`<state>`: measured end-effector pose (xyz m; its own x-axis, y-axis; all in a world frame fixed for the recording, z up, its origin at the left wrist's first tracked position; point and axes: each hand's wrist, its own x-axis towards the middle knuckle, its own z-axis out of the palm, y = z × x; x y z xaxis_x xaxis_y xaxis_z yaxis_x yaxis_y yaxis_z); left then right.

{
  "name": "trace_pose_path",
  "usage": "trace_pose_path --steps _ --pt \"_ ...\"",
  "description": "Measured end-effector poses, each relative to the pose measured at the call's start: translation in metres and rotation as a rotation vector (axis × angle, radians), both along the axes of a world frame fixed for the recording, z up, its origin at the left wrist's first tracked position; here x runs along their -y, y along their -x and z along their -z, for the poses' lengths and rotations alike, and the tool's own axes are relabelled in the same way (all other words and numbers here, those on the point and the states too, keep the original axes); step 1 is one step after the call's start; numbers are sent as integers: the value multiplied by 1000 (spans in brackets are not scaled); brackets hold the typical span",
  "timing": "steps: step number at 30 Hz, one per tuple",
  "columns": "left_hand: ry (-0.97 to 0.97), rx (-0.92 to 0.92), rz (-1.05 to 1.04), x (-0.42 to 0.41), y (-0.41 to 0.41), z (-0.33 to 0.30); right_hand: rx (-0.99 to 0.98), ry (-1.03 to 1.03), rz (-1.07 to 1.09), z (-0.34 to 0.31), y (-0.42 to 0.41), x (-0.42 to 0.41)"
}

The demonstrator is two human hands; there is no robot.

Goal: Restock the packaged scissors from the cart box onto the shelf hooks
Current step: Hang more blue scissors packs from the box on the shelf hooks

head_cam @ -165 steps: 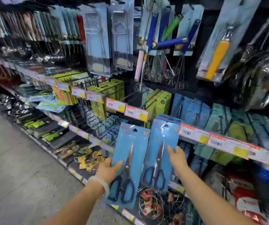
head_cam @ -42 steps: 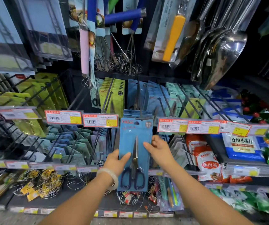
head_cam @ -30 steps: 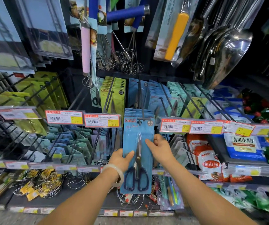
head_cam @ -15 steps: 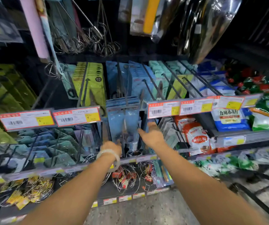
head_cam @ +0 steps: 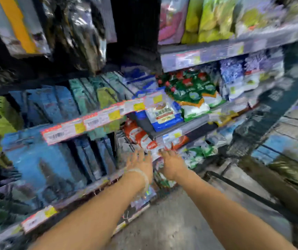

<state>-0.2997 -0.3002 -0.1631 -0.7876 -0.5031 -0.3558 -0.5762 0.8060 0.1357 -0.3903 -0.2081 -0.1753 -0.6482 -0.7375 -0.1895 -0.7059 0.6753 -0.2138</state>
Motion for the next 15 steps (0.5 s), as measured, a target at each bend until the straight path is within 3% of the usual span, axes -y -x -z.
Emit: trace_pose_path --steps 6,15 --pt "50 -106 231 -109 111 -25 -79 -41 228 -27 95 -127" --pt "22 -29 504 -248 228 -26 -18 -62 519 -26 184 -290"
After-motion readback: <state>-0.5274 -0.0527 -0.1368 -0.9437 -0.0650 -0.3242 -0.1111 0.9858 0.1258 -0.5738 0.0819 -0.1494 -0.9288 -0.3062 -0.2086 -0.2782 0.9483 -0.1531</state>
